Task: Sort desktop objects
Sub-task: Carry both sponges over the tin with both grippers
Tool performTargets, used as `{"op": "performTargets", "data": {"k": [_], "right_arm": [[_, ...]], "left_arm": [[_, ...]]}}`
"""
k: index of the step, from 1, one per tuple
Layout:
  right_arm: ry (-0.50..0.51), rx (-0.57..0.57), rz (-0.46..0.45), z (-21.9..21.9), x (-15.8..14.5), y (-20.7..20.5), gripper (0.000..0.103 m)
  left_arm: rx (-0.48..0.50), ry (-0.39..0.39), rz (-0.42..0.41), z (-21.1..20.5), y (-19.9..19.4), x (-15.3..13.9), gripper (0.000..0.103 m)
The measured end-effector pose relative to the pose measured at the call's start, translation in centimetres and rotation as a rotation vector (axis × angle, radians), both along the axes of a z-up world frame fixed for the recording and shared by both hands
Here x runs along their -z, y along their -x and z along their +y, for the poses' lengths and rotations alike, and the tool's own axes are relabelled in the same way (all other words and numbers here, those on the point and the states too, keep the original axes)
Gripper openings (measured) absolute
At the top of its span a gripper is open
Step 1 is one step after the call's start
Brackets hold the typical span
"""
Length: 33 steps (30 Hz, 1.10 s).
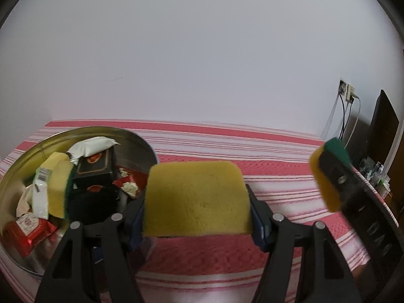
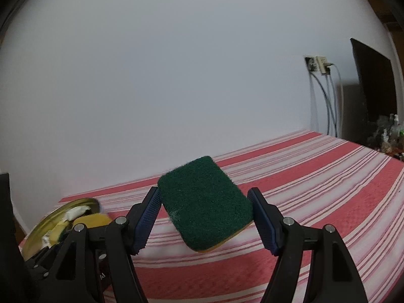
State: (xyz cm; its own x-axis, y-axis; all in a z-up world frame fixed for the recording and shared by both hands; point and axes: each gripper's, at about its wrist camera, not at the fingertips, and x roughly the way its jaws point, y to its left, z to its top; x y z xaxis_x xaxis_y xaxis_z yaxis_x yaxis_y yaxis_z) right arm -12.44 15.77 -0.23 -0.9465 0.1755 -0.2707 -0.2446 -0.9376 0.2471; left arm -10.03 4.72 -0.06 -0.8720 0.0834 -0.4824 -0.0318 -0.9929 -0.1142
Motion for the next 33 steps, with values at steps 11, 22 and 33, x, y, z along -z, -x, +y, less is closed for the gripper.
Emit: {"op": "performTargets", "data": {"k": [11, 22, 33], "right_arm": [[0.000, -0.106, 0.024, -4.7, -1.4, -0.1, 0.073], [-0.034, -0.222, 0.041, -9.2, -3.1, -0.1, 0.073], [-0.030, -0.300, 0.038, -11.8, -3.6, 1.4, 0.073]], "left_arm": [[-0.022, -0.050, 0.039, -4.5, -1.6, -1.6, 0.067], [-0.114, -0.044, 0.029, -8.7, -2.3, -1.8, 0.067], [-0.234, -0.031, 0.039, -12.5, -2.9, -2.2, 0.067]]}}
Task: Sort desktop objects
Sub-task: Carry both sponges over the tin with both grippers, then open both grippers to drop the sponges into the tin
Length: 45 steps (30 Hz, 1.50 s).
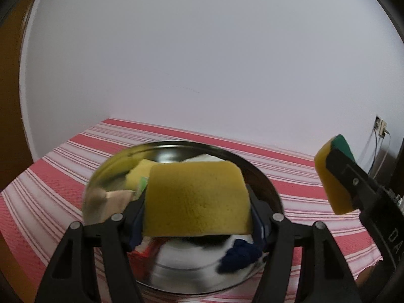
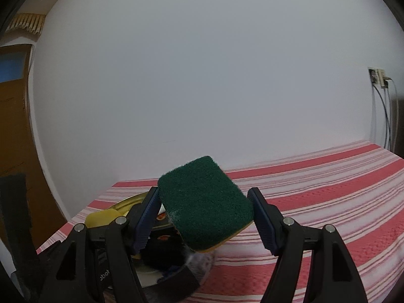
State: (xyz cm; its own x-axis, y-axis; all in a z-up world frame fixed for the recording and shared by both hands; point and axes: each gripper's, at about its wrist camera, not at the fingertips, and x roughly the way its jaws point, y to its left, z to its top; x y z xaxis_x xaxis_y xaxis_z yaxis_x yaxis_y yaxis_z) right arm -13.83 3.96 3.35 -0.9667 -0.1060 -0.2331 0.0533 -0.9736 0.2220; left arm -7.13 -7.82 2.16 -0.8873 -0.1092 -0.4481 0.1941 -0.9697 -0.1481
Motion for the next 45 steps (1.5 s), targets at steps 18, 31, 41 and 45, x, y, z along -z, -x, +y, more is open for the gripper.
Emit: {"op": "performTargets", "data": {"k": [18, 31, 41, 45], "right_arm": [[-0.055, -0.113, 0.011, -2.8, -2.3, 5.2, 0.072], [-0.068, -0.172, -0.049, -2.4, -2.9, 9.8, 0.072], [-0.105, -0.297, -0.134, -4.9, -2.8, 12.5, 0.072], [-0.130, -0.324, -0.178, -5.0, -2.6, 14.5, 0.072]], "left_arm": [[-0.108, 0.017, -0.030, -3.2, 0.1, 0.2, 0.067], [-0.139, 0.027, -0.063, -4.2, 0.5, 0.4, 0.067], [-0.117, 0.041, -0.079, -3.5, 0.6, 0.3, 0.067], [-0.117, 0.046, -0.096, -3.6, 1.0, 0.6, 0.067]]}}
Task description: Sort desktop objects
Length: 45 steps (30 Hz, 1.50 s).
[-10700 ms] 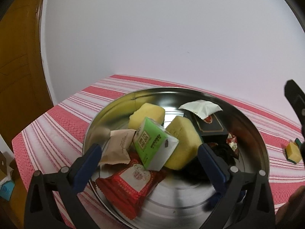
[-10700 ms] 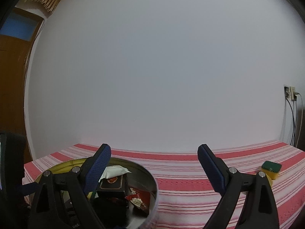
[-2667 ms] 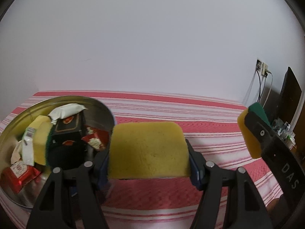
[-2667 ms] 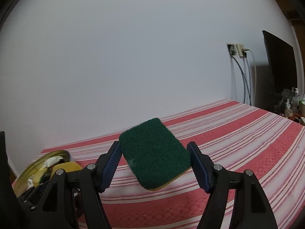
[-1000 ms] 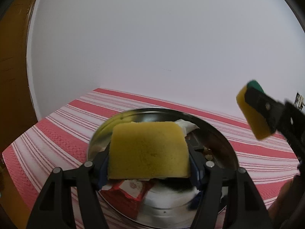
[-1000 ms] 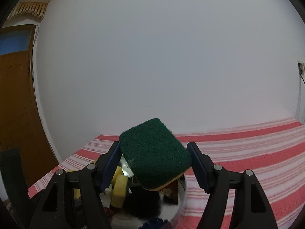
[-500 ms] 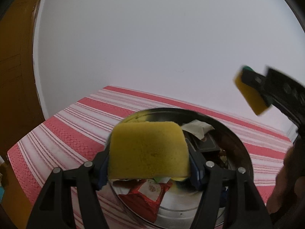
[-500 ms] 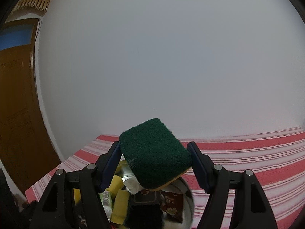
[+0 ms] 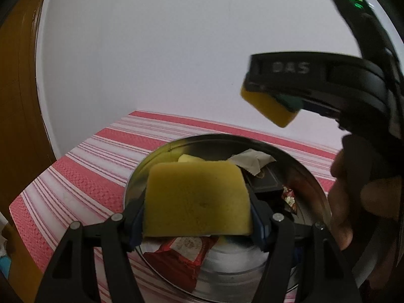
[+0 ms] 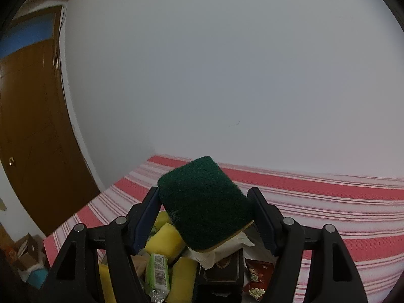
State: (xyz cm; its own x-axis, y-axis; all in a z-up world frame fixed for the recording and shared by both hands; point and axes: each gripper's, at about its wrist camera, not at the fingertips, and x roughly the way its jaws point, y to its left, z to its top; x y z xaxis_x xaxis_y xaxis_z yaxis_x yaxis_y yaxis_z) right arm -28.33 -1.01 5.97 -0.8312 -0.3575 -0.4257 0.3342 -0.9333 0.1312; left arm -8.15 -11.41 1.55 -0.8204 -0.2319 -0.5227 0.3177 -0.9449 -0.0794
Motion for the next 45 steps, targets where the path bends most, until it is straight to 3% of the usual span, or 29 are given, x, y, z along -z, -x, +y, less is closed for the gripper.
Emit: {"op": "performTargets", "data": {"k": [8, 11, 15, 19, 23, 27, 28, 34, 40, 45], "right_arm": [[-0.061, -0.037, -0.066, -0.4, 1.4, 2.5, 0.072], [-0.085, -0.051, -0.089, -3.5, 1.7, 1.5, 0.072], [-0.146, -0.057, -0.109, -3.4, 2.7, 2.6, 0.072], [-0.176, -0.092, -0.162, -3.7, 3.5, 4.0, 0.075], [-0.190, -0.075, -0.178, -3.5, 4.2, 4.7, 0.081], [-0.155, -0.016, -0.143, -2.6, 4.1, 4.1, 0.082], [-0.144, 0.001, -0.133, -1.8, 3.8, 3.7, 0.082], [-0.044, 0.117, -0.100, 2.1, 2.7, 0.6, 0.083], [0.007, 0.203, -0.054, 4.4, 2.8, -4.0, 0.089], [0.048, 0.231, -0.067, 5.2, 3.1, -6.8, 0.090]], "left_arm": [[0.004, -0.003, -0.029, 0.1, 0.7, 0.6, 0.067], [0.002, 0.000, -0.033, 0.3, 0.8, 0.5, 0.067], [0.019, 0.005, -0.053, 0.9, 1.4, 0.9, 0.067], [0.023, 0.000, -0.076, 1.2, 2.1, 1.4, 0.067], [0.028, 0.020, -0.140, 1.5, 3.4, 1.9, 0.074], [0.008, 0.070, -0.136, 2.0, 3.4, 1.5, 0.100], [0.004, 0.075, -0.131, 2.0, 3.2, 1.4, 0.102], [-0.001, 0.011, -0.124, 1.5, 2.6, 1.3, 0.102], [-0.023, 0.004, -0.106, 1.3, 1.4, 1.2, 0.102], [-0.030, 0.019, -0.089, 1.8, 0.8, 0.9, 0.102]]}}
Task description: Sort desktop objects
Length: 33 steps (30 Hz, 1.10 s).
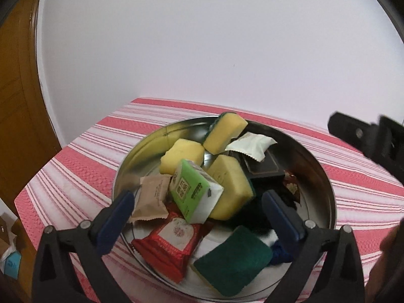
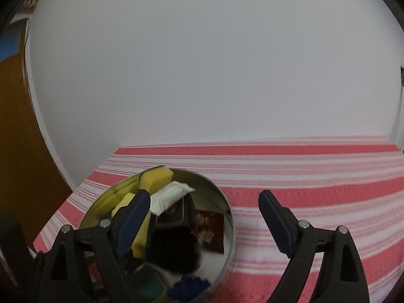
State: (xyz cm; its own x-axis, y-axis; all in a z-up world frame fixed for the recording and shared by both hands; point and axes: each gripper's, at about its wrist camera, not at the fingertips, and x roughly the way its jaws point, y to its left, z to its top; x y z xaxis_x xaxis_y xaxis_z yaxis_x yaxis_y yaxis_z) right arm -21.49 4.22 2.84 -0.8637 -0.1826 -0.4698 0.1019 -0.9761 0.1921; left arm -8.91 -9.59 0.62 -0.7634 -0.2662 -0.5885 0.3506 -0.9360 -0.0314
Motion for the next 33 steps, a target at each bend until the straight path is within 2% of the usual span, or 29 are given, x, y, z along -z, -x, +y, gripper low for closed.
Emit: {"op": "performTargets", "data": {"k": [5, 11, 17, 23, 30, 33], "right_arm": [[0.012, 0.020, -0.043, 0.8, 0.1, -1.7, 0.093], [0.007, 0.050, -0.008, 0.2, 1.1, -3.6, 0.093], [-0.041, 0.096, 0.048, 1.0, 0.8, -5.7, 0.093], [-0.052, 0.155, 0.094, 1.9, 1.0, -7.1, 0.093], [-0.041, 0.191, 0.108, 3.1, 0.9, -8.0, 0.093], [-0.047, 0.211, 0.127, 3.4, 0.7, -8.4, 0.093]], "left_arm": [[0.013, 0.041, 0.011, 0.7, -0.7, -0.5, 0.102], [0.034, 0.082, 0.015, 1.8, -1.7, -0.8, 0.102], [0.038, 0.070, 0.031, 2.1, -2.8, -1.0, 0.102], [0.036, 0.103, 0.047, 2.9, -3.5, -1.3, 0.102], [0.018, 0.148, 0.086, 3.4, -4.4, -1.9, 0.102], [0.013, 0.132, 0.090, 3.1, -4.5, -2.0, 0.102]]}}
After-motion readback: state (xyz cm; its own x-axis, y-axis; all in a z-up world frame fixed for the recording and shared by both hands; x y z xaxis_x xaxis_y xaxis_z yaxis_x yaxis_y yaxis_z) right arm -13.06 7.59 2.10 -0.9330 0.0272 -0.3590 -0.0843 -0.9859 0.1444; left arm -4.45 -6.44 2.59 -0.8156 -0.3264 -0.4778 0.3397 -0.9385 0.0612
